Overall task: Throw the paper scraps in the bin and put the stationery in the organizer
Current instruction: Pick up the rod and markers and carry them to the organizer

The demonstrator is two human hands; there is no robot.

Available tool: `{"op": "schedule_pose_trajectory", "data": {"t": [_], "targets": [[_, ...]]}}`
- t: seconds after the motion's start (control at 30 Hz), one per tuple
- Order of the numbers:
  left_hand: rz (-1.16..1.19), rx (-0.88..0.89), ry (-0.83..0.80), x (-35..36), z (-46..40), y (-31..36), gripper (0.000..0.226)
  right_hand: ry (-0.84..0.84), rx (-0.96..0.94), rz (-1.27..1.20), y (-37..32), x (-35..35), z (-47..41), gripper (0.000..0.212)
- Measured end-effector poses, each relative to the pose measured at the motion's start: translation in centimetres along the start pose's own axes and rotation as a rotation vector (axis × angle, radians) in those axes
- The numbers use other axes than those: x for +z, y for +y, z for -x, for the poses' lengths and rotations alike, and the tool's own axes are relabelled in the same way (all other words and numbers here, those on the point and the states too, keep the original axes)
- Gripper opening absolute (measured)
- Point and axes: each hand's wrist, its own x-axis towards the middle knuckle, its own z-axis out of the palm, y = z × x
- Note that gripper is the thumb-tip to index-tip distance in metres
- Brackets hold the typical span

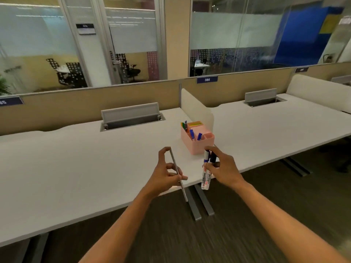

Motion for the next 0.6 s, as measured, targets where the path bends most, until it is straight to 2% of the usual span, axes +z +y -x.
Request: {"op": "schedule_pose_trajectory", "data": {"t": [0.13,0.3,0.6], "targets": [[-0.031,0.041,0.017,-2.1,-8.7,3.0,0.092,0.075,0.022,-0.015,0.2,-0.8,-7.5,0.054],[-0.036,0.056,0.052,-3.7,-16.7,5.4,0.095,0.104,0.048,-0.042,1.6,-1.3,-15.0,0.051],[-0.065,-0.033,0.156,-3.0,-25.3,2.0,0.094,0.070,-0.069,-0.034,6.2,0.2,-26.9,0.049]]}}
